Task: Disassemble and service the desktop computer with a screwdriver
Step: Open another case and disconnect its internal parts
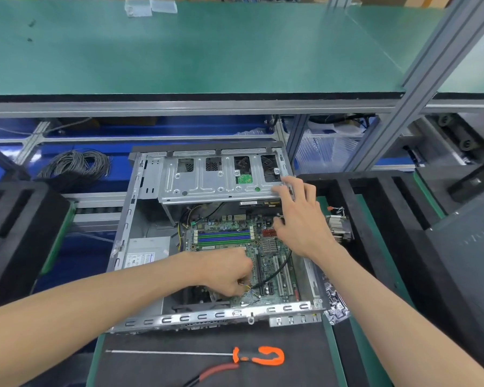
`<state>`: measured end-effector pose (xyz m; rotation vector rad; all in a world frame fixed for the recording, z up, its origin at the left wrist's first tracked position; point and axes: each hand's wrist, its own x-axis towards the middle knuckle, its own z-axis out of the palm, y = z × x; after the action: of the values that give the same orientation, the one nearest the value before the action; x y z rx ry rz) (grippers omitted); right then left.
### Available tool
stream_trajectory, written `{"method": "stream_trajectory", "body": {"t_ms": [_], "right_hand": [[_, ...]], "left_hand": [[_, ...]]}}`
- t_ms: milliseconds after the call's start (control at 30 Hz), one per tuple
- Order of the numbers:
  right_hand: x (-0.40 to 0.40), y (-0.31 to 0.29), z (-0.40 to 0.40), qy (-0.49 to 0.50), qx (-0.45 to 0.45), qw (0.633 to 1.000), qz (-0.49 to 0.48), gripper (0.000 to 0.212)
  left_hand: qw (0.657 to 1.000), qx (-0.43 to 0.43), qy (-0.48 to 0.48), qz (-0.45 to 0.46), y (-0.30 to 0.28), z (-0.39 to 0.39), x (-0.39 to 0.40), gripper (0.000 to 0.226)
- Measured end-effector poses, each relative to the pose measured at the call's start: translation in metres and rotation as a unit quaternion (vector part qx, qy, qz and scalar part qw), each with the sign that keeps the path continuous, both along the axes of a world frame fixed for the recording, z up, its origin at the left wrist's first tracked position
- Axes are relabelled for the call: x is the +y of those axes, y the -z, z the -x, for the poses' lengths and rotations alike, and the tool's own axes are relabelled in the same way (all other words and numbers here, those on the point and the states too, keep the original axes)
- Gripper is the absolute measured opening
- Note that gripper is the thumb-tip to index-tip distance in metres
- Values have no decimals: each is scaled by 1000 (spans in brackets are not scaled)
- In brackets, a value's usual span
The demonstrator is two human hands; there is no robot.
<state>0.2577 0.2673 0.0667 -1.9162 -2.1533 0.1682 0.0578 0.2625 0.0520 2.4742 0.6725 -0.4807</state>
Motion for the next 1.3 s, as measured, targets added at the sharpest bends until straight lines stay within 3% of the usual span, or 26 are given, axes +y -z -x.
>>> {"method": "stream_trajectory", "body": {"t_ms": [233,467,867,1167,1300], "right_hand": [[3,1,-2,-2,18,1000,-1,54],[3,1,-2,-4,21,1000,-3,53],[4,3,-2,-3,11,1000,-7,53],[0,-2,0,-3,-6,1000,-6,51],[-2,-5,2,-4,-41,999,-8,49]], "left_hand": [[1000,29,6,1,21,-11,0,11],[999,44,-10,-27,31,-32,-4,17],[995,14,-88,44,29,-31,-1,31],[964,-83,-210,142,5,-5,4,31],[962,-72,-236,116,0,4,5,34]]}}
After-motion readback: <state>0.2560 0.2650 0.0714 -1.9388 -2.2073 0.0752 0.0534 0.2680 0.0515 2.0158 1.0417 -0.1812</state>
